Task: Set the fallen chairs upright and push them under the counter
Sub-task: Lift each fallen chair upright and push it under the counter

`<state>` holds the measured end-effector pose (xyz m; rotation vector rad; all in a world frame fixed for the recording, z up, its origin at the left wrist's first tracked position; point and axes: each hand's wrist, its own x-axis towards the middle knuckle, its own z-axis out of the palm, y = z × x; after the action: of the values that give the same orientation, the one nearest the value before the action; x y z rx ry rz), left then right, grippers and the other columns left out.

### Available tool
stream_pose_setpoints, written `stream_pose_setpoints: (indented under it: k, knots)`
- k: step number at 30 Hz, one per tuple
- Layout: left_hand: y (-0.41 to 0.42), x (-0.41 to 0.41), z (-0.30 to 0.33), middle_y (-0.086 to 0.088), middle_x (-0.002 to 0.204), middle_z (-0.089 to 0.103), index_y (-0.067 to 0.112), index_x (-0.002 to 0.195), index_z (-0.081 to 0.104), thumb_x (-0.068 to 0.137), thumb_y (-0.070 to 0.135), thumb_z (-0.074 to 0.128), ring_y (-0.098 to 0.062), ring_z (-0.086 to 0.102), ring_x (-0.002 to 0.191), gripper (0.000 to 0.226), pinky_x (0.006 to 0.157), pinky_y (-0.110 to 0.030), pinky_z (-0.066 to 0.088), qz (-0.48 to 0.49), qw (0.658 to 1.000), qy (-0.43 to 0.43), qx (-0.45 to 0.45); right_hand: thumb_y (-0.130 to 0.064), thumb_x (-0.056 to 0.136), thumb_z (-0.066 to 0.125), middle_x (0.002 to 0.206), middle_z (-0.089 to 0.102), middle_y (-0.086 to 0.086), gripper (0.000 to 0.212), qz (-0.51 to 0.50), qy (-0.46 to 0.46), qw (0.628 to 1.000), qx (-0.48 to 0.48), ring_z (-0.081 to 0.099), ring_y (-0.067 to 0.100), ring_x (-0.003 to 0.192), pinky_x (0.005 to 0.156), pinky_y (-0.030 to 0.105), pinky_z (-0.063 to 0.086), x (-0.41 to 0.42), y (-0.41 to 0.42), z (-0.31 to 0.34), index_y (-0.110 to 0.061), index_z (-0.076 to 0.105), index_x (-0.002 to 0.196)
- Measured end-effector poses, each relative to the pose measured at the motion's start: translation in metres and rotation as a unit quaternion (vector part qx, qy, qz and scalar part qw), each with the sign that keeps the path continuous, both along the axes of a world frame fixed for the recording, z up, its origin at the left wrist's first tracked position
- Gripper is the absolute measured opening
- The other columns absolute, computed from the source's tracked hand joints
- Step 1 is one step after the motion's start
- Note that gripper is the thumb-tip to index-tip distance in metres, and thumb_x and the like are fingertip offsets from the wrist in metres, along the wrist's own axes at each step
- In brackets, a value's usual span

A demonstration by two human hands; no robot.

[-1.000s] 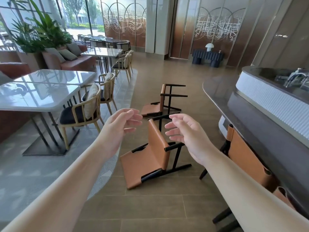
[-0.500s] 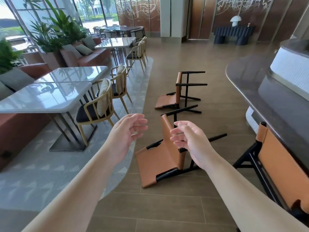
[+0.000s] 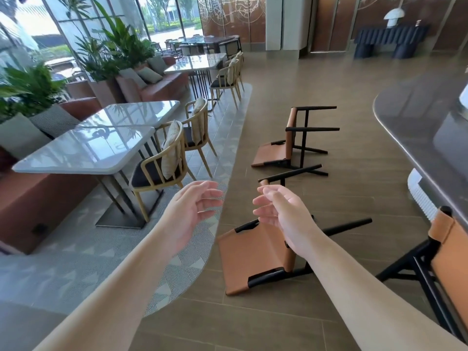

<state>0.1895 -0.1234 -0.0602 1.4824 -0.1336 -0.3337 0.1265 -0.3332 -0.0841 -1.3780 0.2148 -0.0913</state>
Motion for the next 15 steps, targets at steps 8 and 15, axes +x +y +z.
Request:
stream_pose_setpoints:
  k: [8,15]
  knots:
    - [0.056,0.058,-0.025,-0.005,0.103,0.074,0.023,0.113,0.065,0.082,0.041,0.058,-0.019,0.071,0.091,0.036,0.074,-0.032,0.051,0.019,0.999,0.016,-0.028,-0.034,0.096,0.054,0.095,0.072,0.001,0.022,0.016,0.027,0.999,-0.031,0.071,0.016,0.083,0.071,0.027,0.054,0.061,0.049,-0.014,-0.02,0.067,0.108]
    - [0.133,0.148,-0.041,-0.006,0.102,0.074,0.02,0.117,0.061,0.081,0.039,0.059,-0.021,0.07,0.09,0.041,0.08,-0.037,0.049,-0.008,0.998,0.044,-0.045,-0.028,0.098,0.054,0.098,0.067,0.001,0.02,-0.031,0.031,0.997,-0.056,0.069,0.013,0.079,0.074,0.028,0.057,0.14,0.13,-0.013,-0.016,0.066,0.109]
